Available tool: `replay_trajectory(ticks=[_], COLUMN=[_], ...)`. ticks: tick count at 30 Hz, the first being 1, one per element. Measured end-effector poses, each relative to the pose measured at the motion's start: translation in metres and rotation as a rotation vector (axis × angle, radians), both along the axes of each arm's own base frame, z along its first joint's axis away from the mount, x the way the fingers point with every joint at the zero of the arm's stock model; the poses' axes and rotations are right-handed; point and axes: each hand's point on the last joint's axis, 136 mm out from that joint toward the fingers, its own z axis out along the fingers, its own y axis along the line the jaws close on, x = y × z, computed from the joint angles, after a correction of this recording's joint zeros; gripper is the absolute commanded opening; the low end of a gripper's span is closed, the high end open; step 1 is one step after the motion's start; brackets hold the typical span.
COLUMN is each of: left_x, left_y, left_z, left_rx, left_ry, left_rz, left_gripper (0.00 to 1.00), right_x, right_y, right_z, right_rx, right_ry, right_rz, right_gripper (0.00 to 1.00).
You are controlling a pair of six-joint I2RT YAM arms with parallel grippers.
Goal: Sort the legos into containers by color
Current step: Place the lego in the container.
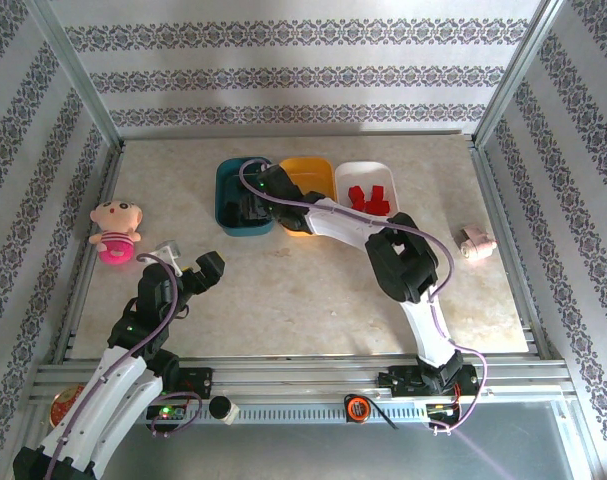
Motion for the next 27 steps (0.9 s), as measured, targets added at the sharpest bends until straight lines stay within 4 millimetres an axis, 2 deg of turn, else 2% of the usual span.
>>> replay_trajectory(ticks=[3,5,9,10,12,14,17,19,21,23,25,27], left_x=[0.000,0.001,0.007,0.010,0.018,0.028,0.049,0.063,0.080,0.099,0.119,0.137], left_y=[0.000,0.001,0.004,0.004,0.006,0.006,0.007,0.009,0.013,0.017,0.024,0.040], left_z=[0.000,-0.002,-0.006,-0.006,-0.004,-0.001,0.000,-0.008,-0.010,-0.006,0.002,0.011], left_rx=[0.004,0.011,0.041,0.047,0.055,0.055,0.087,0.158,0.252,0.339,0.409,0.481], left_ry=[0.001,0.006,0.017,0.013,-0.006,-0.033,-0.066,-0.055,-0.050,-0.055,-0.066,-0.069], left_rz=[-0.001,0.001,0.017,0.023,0.040,0.058,0.079,0.084,0.090,0.100,0.107,0.134], left_gripper=[1.00,1.00,1.00,1.00,1.00,1.00,1.00,1.00,1.00,1.00,0.99,1.00], right_x=[-0.015,-0.031,-0.070,-0.079,-0.092,-0.102,-0.114,-0.124,-0.130,-0.131,-0.131,-0.131], right_y=[-0.012,-0.029,-0.075,-0.090,-0.114,-0.136,-0.166,-0.184,-0.196,-0.202,-0.206,-0.212], right_z=[0.026,0.054,0.119,0.132,0.141,0.133,0.096,0.066,0.051,0.053,0.067,0.080], right_rx=[0.014,0.035,0.101,0.112,0.113,0.093,0.034,-0.015,-0.043,-0.045,-0.023,-0.005], right_ry=[-0.042,-0.093,-0.243,-0.283,-0.334,-0.356,-0.343,-0.309,-0.291,-0.300,-0.334,-0.366], right_rz=[0.004,0.004,-0.016,-0.035,-0.070,-0.104,-0.146,-0.165,-0.178,-0.192,-0.209,-0.232], right_gripper=[0.91,0.95,0.98,0.98,0.98,0.98,0.98,0.98,0.98,0.98,0.98,0.98])
